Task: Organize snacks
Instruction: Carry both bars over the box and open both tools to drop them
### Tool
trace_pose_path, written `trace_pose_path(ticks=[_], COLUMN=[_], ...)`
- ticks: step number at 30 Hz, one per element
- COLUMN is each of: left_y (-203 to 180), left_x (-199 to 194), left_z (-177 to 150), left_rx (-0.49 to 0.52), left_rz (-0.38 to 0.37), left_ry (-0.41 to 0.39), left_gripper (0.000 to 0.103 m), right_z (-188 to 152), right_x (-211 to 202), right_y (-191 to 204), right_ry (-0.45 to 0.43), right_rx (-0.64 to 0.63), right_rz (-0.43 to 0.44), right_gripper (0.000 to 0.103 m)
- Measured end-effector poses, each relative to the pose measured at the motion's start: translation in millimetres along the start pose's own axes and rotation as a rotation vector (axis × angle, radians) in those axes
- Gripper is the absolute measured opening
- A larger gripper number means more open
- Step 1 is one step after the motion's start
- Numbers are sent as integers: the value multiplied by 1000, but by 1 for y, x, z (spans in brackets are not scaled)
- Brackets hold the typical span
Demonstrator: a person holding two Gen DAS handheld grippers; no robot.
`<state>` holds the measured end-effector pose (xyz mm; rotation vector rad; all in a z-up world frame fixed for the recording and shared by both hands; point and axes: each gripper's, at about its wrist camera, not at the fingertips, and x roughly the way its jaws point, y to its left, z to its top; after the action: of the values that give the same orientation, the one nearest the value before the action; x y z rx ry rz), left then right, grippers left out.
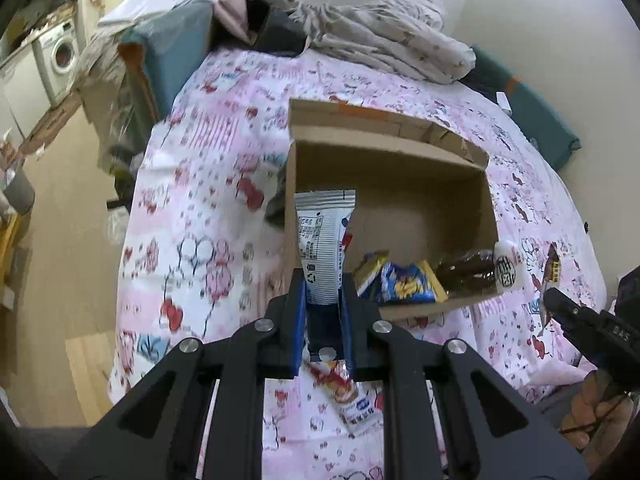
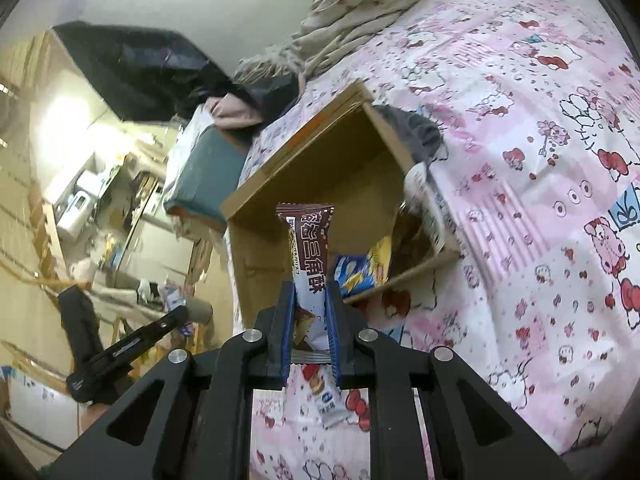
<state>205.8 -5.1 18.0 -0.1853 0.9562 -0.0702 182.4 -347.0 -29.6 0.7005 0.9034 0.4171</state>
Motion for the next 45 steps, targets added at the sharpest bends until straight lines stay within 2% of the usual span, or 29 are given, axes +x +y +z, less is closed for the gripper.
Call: trace_pose_path(ticks=[10, 22, 32, 36, 45], left_y=[-27, -45, -31, -32, -39], left_x=[29, 74, 95, 93, 86], left_z=[23, 21, 17, 17, 17], left_rx=[74, 195, 117, 89, 118], left_rz=[-4, 16, 8, 9, 25], left_ry=[10, 18, 59, 61, 29], left_gripper=[13, 13, 13, 13, 14], right_z=[28, 45, 39, 37, 37], right_x=[18, 63, 89, 93, 92], right_y=[-2, 3, 6, 9, 12], right_ry=[-14, 22, 70, 91, 86], right_rx=[-43, -134, -183, -182, -175], right_rz=[-41, -122, -170, -156, -117], right_gripper=[16, 16, 16, 17, 20])
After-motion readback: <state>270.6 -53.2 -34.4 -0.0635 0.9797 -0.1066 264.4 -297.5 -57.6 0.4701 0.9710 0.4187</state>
